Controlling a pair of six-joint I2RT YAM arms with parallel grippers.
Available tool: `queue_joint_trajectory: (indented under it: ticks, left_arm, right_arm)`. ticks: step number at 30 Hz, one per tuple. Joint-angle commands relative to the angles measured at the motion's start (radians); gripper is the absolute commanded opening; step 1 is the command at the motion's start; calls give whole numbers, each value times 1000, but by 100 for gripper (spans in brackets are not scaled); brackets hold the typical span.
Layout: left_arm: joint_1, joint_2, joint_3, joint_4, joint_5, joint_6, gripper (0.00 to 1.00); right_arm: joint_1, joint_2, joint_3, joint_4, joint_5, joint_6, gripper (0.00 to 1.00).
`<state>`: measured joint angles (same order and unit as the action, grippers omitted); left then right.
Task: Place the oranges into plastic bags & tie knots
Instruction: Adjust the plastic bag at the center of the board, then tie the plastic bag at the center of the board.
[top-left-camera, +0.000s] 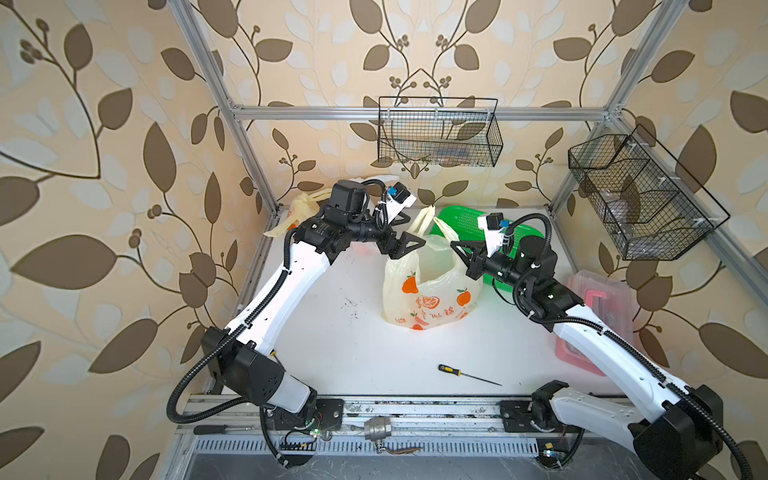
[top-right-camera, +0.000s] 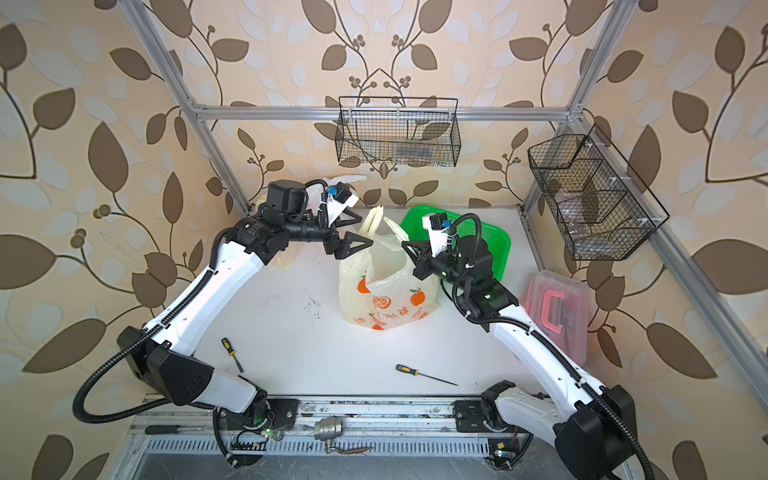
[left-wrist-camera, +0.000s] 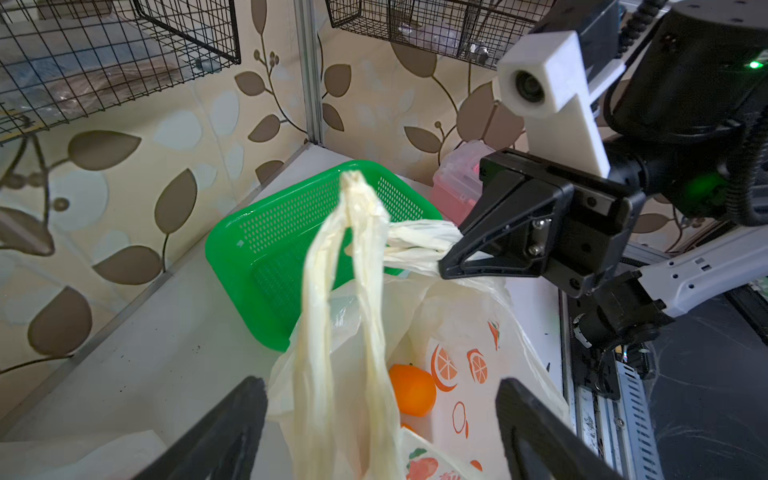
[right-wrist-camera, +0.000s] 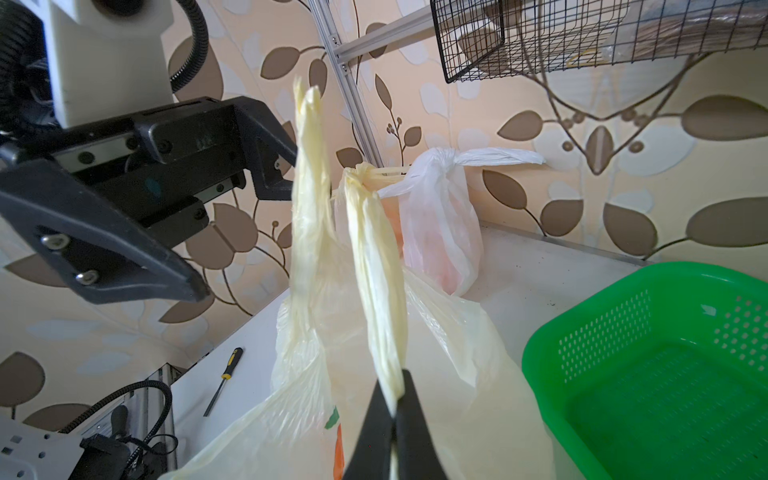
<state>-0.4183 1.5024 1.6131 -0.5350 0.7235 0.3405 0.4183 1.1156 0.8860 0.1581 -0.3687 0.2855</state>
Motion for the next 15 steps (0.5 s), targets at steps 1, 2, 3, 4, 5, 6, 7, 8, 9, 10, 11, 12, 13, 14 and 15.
queue_joint_trajectory:
  ticks: [1, 2, 3, 4, 5, 6, 7, 8, 9, 10, 11, 12, 13, 14, 15]
  left_arm:
    - [0, 23, 52, 35, 25, 2, 86]
    - [0, 34, 60, 33, 47, 1, 84]
    - [0, 43, 66, 33, 66, -1, 82]
    - [0, 55, 74, 31, 89, -6, 80]
    - [0, 62, 80, 31, 117, -9, 79]
    - [0, 70, 86, 29, 137, -11, 78]
    - [-2, 78, 95, 22, 168, -11, 75]
    - [-2, 85, 104, 10, 198, -10, 74]
    - [-3, 89, 111, 3, 218, -9, 72]
    - [-5, 93, 115, -7, 237, -9, 69]
    - [-7, 95, 119, -17, 252, -7, 67]
    - [-10, 96, 120, -25, 255, -3, 64]
    - [-11, 94, 118, -32, 257, 0, 62]
    - [-10, 91, 113, -30, 255, 0, 62]
    - [-11, 88, 110, -27, 252, 0, 62]
  right_arm:
    - [-3, 7, -33, 63, 22, 23, 0]
    - [-3, 6, -41, 67, 34, 29, 0]
    - [-4, 5, -50, 81, 45, 35, 0]
    - [-4, 1, -63, 101, 60, 44, 0]
    - [-4, -2, -76, 121, 77, 51, 0]
    - [-4, -5, -83, 130, 88, 57, 0]
    - [-6, -7, -85, 134, 95, 61, 0]
    - [-7, -7, -85, 135, 94, 60, 0]
    - [-7, -7, -82, 134, 88, 56, 0]
    - [-7, -7, -81, 132, 79, 48, 0]
    - [-6, -8, -79, 134, 70, 40, 0]
    - [-7, -8, -81, 140, 62, 28, 0]
    - [-8, -6, -81, 149, 46, 15, 0]
    - [-9, -3, -81, 159, 29, -1, 0]
    - [-8, 4, -79, 165, 18, -13, 0]
